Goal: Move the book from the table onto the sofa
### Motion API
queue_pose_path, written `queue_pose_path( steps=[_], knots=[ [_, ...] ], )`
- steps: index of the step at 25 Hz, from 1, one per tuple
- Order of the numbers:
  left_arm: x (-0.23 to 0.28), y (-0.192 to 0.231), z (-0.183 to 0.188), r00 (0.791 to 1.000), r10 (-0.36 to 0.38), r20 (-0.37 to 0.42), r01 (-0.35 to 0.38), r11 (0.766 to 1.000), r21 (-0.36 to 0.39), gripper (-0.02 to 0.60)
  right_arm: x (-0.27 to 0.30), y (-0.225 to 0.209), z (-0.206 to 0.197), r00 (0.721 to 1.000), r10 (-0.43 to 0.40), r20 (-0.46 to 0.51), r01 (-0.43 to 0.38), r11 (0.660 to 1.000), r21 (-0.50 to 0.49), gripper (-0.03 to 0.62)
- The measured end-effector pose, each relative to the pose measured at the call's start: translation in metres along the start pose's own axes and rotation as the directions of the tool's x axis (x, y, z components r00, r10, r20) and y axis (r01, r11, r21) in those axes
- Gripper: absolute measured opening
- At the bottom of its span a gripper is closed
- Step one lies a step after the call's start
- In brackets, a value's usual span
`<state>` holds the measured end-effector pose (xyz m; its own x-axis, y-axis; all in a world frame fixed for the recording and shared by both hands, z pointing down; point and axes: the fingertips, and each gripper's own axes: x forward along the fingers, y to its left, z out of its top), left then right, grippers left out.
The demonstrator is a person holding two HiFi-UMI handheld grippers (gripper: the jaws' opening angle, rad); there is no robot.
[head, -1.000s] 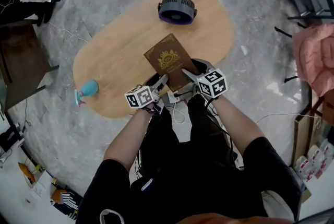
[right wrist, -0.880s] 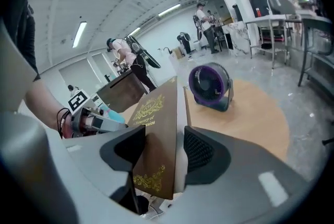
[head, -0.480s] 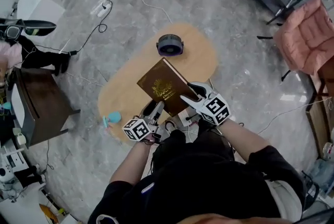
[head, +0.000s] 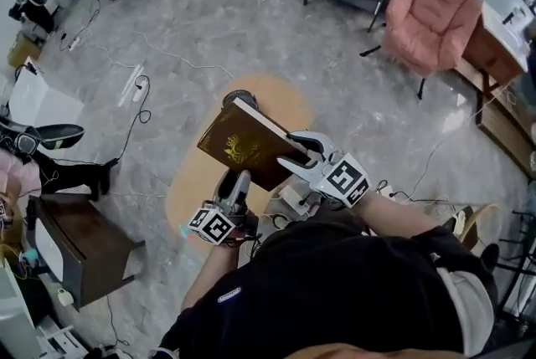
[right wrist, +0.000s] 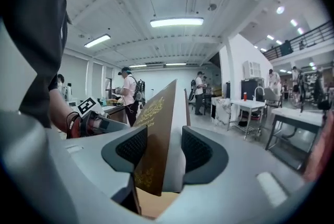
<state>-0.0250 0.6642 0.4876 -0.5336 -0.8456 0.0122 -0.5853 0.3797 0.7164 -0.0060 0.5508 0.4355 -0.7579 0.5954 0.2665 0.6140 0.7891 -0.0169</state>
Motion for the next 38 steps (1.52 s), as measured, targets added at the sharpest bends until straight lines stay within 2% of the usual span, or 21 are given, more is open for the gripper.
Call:
queue_pose_path(
  steps=[5,10,15,20,26,30,34,38],
  knots=[
    [0.040,-0.057,-0.004,0.986,-0.139,-0.088,0.142,0.990,0.025,0.219,-0.064,-0.016,0.029,0.988,-0.139,0.062,0.140,0.990,-0.023,0.219],
    [0.102,-0.118,-0.030,0.961,-0.255,-0.105,0.263,0.963,0.060,0.219,-0.147,-0.057,0.032,0.959,-0.253,0.126,0.259,0.965,-0.033,0.218],
    [0.167,-0.173,-0.063,0.935,-0.326,-0.142,0.333,0.942,0.028,0.219,-0.220,-0.106,0.031,0.929,-0.331,0.162,0.345,0.937,-0.060,0.216],
    [0.235,-0.228,-0.104,0.902,-0.383,-0.197,0.395,0.918,0.024,0.219,-0.299,-0.156,0.017,0.896,-0.411,0.166,0.421,0.906,-0.030,0.216],
    [0.310,-0.300,-0.160,0.849,-0.459,-0.262,0.479,0.878,0.016,0.219,-0.400,-0.207,-0.005,0.837,-0.512,0.195,0.520,0.854,0.013,0.215],
    [0.344,-0.345,-0.188,0.797,-0.518,-0.312,0.544,0.839,-0.002,0.218,-0.458,-0.222,-0.017,0.783,-0.590,0.199,0.596,0.802,0.034,0.215],
    [0.374,-0.373,-0.204,0.741,-0.561,-0.369,0.595,0.803,-0.025,0.218,-0.493,-0.235,-0.027,0.719,-0.670,0.183,0.661,0.741,0.116,0.213],
    [0.405,-0.387,-0.212,0.707,-0.585,-0.399,0.620,0.783,-0.049,0.218,-0.511,-0.255,-0.029,0.686,-0.706,0.176,0.689,0.708,0.155,0.210]
  ],
)
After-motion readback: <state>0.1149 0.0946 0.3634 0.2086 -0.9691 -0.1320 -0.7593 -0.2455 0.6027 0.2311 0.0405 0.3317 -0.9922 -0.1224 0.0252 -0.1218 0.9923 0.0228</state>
